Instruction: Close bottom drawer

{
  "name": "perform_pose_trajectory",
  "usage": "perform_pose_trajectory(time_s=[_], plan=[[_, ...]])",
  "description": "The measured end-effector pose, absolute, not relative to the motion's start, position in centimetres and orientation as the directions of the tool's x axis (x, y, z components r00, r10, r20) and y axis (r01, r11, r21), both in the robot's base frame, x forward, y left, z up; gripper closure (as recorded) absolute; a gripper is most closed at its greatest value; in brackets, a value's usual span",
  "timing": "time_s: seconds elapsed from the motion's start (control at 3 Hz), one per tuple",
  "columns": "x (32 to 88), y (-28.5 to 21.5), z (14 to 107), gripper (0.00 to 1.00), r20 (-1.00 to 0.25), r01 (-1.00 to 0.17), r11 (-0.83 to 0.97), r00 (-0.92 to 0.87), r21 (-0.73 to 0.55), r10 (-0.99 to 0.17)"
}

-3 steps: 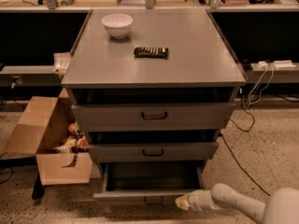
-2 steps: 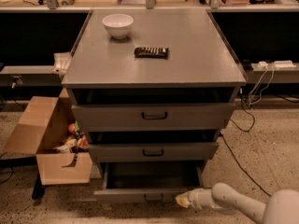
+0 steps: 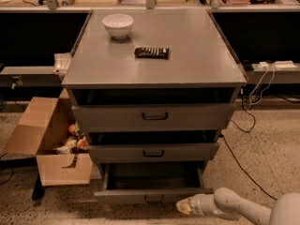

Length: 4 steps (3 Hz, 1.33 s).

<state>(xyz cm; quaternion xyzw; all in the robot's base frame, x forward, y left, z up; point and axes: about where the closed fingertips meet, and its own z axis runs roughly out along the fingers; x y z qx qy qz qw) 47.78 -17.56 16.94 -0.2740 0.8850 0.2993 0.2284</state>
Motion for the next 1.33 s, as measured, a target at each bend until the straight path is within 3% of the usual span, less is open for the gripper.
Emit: perform_pose_trajectory(time_s=[0.67,1.33], plan=[[44.3,-17.2,16.9,1.00,-0.544,-0.622,0.656,-0.757,0.428,-0.363],[46.2,-16.8,15.2,1.00,-0.562,-0.614,0.666,-0.755,0.424,-0.338]])
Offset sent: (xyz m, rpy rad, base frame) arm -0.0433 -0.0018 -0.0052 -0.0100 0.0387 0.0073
